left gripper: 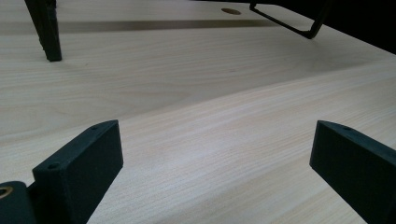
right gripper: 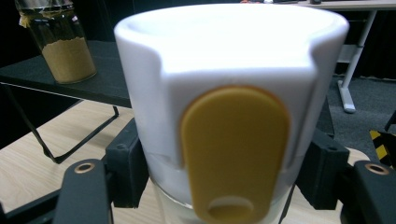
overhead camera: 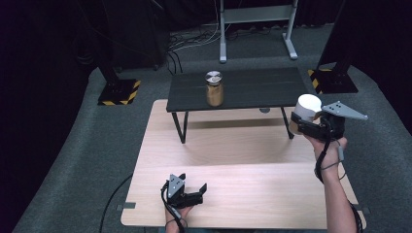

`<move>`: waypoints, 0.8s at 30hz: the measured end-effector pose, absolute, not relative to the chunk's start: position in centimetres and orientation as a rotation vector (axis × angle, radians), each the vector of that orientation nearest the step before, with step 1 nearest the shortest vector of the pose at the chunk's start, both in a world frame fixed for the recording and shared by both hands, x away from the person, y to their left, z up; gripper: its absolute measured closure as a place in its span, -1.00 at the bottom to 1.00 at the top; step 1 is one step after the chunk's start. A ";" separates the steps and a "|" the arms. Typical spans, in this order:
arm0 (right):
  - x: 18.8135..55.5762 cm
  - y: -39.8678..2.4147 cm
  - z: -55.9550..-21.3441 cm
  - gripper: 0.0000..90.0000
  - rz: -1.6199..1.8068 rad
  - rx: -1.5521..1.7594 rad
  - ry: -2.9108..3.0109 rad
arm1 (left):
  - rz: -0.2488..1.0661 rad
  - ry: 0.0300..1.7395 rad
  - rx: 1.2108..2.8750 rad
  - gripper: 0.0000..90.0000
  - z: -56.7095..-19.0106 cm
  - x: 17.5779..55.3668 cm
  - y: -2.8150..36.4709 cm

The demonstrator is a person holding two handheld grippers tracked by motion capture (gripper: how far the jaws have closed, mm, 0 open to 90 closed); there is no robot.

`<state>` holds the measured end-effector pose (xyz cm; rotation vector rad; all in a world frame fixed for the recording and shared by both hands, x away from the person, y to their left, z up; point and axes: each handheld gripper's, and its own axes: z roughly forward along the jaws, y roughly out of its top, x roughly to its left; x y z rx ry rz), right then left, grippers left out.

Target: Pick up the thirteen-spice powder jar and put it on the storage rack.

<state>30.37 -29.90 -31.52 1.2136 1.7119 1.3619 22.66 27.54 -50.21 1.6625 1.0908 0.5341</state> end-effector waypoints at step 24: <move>32.7 -28.9 -30.2 -0.34 1.363 1.183 1.729 | 0.538 1.085 1.675 -0.94 -50.1 22.7 27.4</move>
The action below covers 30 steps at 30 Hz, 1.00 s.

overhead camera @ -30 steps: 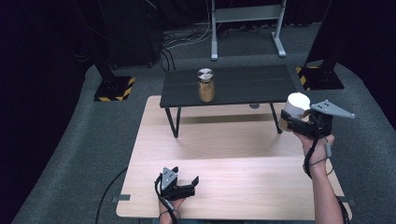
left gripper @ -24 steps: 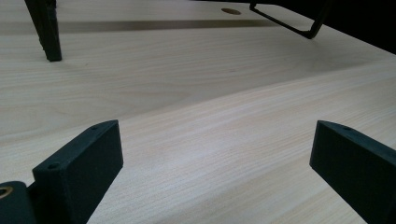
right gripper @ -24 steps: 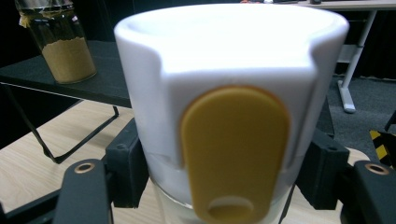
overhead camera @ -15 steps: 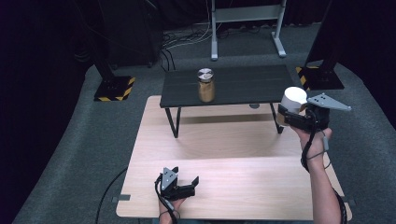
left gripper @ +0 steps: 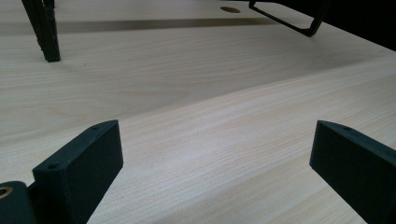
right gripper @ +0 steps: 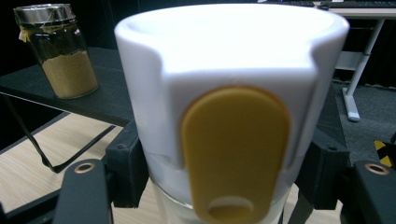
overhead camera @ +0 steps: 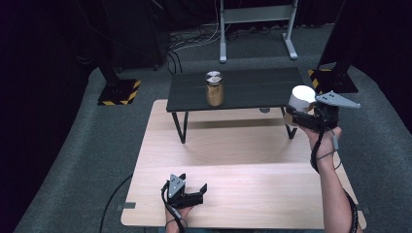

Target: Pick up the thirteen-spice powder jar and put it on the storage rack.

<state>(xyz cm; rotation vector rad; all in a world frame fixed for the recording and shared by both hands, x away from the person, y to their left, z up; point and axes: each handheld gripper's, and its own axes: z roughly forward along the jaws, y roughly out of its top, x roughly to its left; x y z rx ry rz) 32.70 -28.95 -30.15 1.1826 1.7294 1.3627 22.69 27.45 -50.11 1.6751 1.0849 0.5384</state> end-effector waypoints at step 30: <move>35.8 -27.5 -27.8 -0.34 1.329 1.169 1.740 | 0.558 1.073 1.683 -0.95 -50.1 22.5 27.2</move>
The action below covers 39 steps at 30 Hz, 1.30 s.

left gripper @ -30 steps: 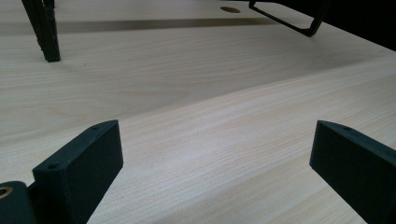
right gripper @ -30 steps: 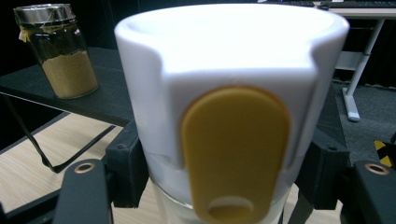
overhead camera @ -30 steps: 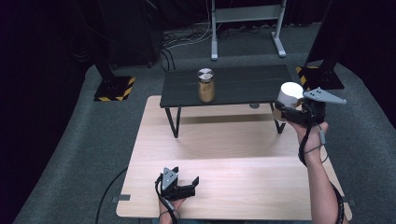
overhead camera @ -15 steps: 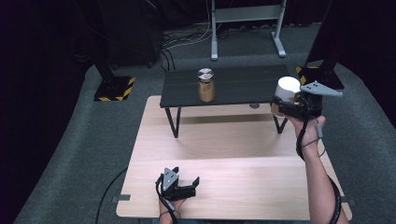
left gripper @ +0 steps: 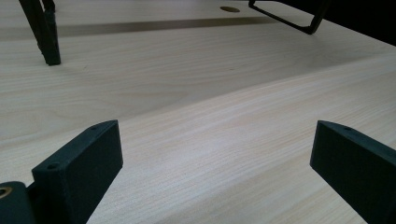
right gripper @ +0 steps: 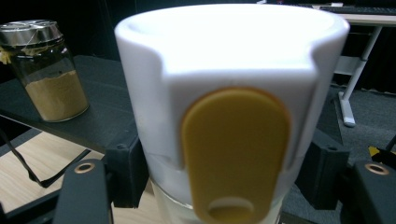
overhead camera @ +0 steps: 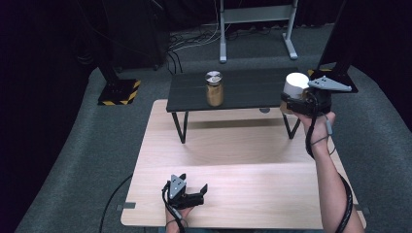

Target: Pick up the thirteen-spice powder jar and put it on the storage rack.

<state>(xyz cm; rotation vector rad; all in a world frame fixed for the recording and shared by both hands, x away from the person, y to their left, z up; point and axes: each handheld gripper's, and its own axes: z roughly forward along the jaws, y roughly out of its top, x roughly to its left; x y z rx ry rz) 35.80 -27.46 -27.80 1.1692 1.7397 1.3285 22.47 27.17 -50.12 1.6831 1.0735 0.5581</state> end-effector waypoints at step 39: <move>40.4 -25.8 -27.6 -0.34 1.327 1.225 1.727 | 0.547 1.064 1.683 -0.95 -50.2 22.5 27.4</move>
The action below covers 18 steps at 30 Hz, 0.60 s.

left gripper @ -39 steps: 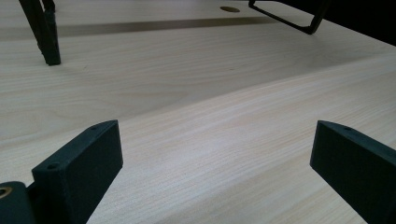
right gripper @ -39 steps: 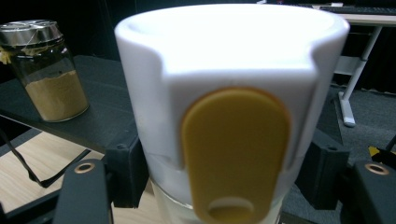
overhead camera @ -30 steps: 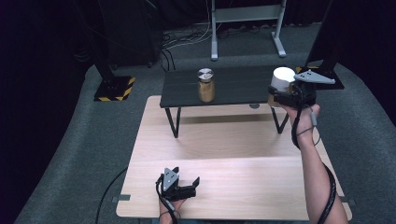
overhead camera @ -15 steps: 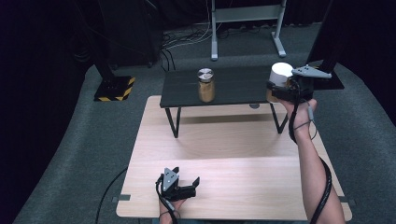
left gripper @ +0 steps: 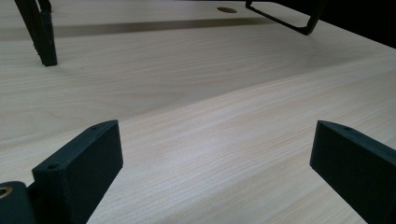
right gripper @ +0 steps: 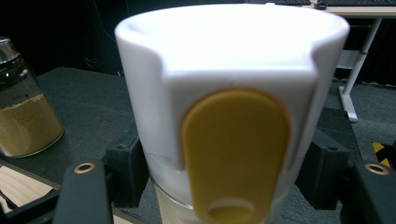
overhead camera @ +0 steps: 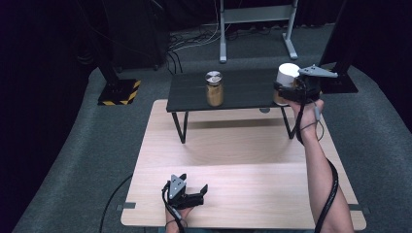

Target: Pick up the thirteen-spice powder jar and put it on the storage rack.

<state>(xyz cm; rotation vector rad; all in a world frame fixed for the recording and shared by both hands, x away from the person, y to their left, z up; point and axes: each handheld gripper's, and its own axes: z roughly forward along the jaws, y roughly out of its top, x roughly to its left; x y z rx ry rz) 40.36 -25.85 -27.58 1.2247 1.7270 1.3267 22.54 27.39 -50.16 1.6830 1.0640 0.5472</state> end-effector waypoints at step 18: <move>41.5 -25.5 -27.8 -0.34 1.317 1.232 1.705 | 0.539 1.063 1.689 -0.95 -50.1 22.7 27.4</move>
